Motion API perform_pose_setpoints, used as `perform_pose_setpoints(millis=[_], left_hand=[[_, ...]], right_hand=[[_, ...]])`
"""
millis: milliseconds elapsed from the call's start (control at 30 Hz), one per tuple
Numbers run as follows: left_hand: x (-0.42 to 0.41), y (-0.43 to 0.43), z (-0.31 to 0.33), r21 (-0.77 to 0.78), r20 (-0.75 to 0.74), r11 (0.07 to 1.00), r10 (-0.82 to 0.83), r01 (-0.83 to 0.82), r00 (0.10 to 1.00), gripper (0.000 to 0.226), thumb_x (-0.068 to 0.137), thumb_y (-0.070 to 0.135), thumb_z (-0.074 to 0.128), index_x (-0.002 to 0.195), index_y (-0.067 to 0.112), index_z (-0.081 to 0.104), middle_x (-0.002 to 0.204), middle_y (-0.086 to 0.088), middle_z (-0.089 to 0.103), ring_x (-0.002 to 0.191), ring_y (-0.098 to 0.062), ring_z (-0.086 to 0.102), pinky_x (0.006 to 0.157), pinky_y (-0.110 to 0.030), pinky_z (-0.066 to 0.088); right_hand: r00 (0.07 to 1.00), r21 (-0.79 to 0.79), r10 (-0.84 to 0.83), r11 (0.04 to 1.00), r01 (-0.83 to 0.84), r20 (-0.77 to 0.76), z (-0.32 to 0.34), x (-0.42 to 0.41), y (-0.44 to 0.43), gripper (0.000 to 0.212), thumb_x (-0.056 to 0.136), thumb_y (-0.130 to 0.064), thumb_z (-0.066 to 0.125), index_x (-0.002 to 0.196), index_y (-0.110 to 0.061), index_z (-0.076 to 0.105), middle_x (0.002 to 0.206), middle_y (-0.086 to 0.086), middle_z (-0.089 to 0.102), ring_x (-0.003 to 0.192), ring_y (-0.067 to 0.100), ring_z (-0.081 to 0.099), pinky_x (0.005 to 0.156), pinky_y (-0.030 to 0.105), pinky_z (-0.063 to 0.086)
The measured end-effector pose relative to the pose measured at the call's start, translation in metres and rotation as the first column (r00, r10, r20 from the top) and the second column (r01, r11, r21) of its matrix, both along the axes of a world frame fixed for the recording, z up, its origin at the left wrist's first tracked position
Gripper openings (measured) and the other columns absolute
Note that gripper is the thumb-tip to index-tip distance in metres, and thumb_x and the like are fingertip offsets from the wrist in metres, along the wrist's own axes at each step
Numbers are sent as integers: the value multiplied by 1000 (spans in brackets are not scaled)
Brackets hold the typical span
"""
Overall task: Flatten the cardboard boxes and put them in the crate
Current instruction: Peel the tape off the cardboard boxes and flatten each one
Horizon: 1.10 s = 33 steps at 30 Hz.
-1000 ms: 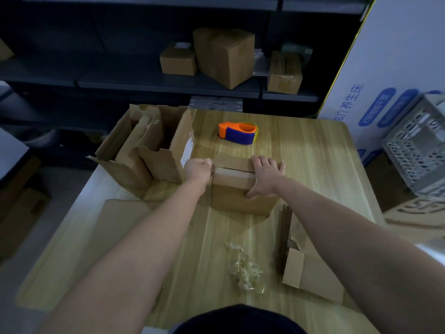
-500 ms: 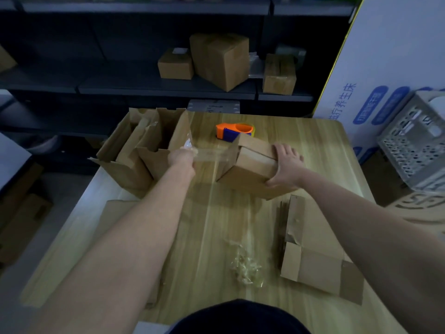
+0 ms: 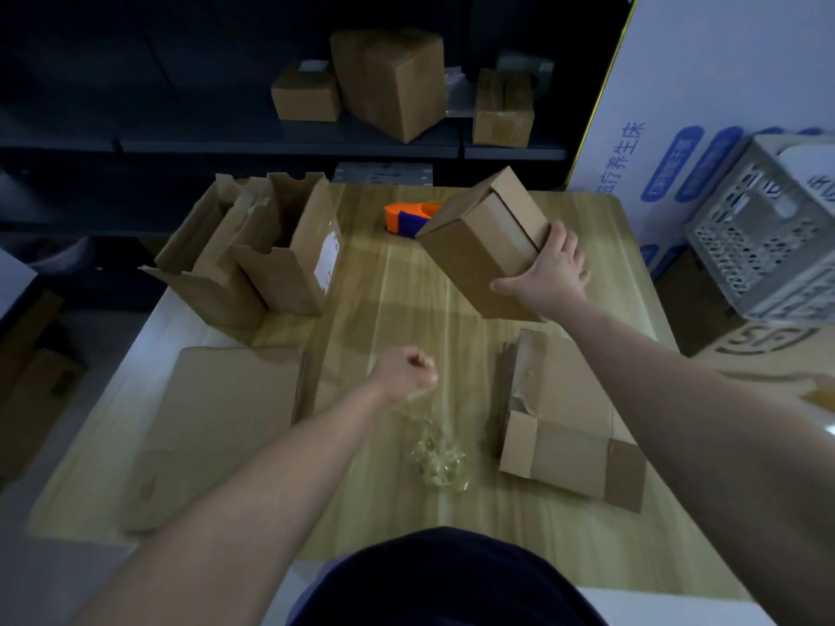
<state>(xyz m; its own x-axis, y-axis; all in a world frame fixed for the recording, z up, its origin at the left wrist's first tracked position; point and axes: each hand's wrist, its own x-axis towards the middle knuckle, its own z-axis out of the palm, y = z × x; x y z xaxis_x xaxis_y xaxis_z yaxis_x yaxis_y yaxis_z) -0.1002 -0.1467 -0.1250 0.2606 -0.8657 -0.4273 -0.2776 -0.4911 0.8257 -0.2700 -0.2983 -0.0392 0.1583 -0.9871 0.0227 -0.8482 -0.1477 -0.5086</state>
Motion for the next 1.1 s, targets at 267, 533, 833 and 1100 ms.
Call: perform_pose_setpoints(millis=[267,533,833,1100], left_hand=[[-44,35,-48,324,217,896,-384,305,897,26,79,21,74,95,16,54,97,-2,58,84,-15,53,69,-23,41],[-58,38,-40,393,275,890,-355,233,893,45,76,15,69,109,15,38,116,-8,39,101,-26,50,73,-33,48],[-56,47,-21,297,120,949,-148,107,982,22,89,2,54,104,-1,70,109,-12,68,103,-20,61,79,-20,44],[-58,54,-30,226,246,973,-22,-35,969,26,73,3,77,65,17,56,67,4,57,67,-11,56,58,-18,45]], right_hand=[[997,47,69,996,-70,19,-9,-14,15,121,55,-52,82,146,-15,11,145,6,24,135,31,24,110,58,21],[976,67,211,974,-214,48,-12,-18,29,117,55,-51,82,144,-17,14,143,6,28,131,30,29,107,55,27],[944,136,329,935,-327,2,-25,-5,44,120,57,-50,83,147,-18,11,146,7,25,135,31,25,109,58,26],[934,204,357,914,-350,1,-36,3,47,118,58,-49,82,148,-19,10,149,7,23,137,32,23,109,58,25]])
